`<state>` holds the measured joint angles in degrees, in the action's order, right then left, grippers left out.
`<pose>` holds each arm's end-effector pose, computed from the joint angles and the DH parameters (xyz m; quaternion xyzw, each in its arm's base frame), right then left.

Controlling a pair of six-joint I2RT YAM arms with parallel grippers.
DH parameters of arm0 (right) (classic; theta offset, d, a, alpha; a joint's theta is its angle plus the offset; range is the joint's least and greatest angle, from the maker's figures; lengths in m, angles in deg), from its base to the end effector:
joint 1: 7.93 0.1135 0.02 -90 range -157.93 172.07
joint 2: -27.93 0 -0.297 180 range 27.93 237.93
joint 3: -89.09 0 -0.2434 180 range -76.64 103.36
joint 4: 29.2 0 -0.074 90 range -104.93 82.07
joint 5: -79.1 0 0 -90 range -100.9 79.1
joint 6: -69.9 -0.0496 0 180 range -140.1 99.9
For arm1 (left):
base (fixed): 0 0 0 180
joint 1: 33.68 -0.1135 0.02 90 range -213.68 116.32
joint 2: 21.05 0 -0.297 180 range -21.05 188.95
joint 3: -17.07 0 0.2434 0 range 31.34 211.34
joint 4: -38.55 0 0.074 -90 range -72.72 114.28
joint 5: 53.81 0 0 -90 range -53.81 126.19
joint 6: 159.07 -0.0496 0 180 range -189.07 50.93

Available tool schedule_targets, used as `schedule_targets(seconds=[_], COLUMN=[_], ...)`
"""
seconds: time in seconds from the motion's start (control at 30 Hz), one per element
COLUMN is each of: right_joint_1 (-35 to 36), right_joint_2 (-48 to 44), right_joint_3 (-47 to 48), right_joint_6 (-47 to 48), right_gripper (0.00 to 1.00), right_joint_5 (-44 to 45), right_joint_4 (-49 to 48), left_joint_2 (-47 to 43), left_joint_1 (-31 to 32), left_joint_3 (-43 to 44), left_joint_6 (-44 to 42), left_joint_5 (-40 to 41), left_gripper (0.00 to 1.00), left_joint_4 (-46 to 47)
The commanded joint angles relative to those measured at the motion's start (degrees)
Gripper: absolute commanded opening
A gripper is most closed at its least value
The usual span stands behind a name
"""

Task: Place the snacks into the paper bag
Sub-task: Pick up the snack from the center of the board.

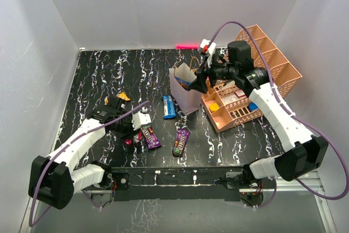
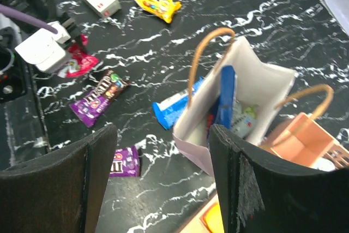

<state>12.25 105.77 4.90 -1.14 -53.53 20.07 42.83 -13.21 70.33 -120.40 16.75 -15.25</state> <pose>0.2544 0.1293 0.4215 -0.4399 0.7054 0.3217 0.4532 0.1634 -0.0786 0.2264 0.5939 0.7567 -0.1007 0.2541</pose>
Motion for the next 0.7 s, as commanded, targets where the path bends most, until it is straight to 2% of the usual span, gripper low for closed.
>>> schedule_targets(seconds=[0.0,0.17,0.43,0.67], right_joint_1=[3.4,7.8,13.3,14.3], right_joint_2=[0.2,3.2,8.5,11.7], right_joint_3=[2.1,4.0,5.9,3.1], right_joint_6=[-7.4,-14.0,-19.3,-27.8], right_gripper=[0.72,0.71,0.71,0.7], right_joint_5=[-2.9,-2.9,-3.5,-2.4], right_joint_4=[-8.2,-13.2,-18.2,-23.0], left_joint_2=[-1.6,0.0,1.8,1.9], left_joint_1=[0.1,0.1,0.1,0.1], left_joint_3=[5.9,12.6,23.3,27.7], left_joint_6=[2.6,6.1,9.5,12.7], left_joint_5=[-5.4,-8.0,-11.8,-14.2], left_gripper=[0.36,0.38,0.39,0.4], left_joint_4=[-0.9,-0.7,-0.7,1.1])
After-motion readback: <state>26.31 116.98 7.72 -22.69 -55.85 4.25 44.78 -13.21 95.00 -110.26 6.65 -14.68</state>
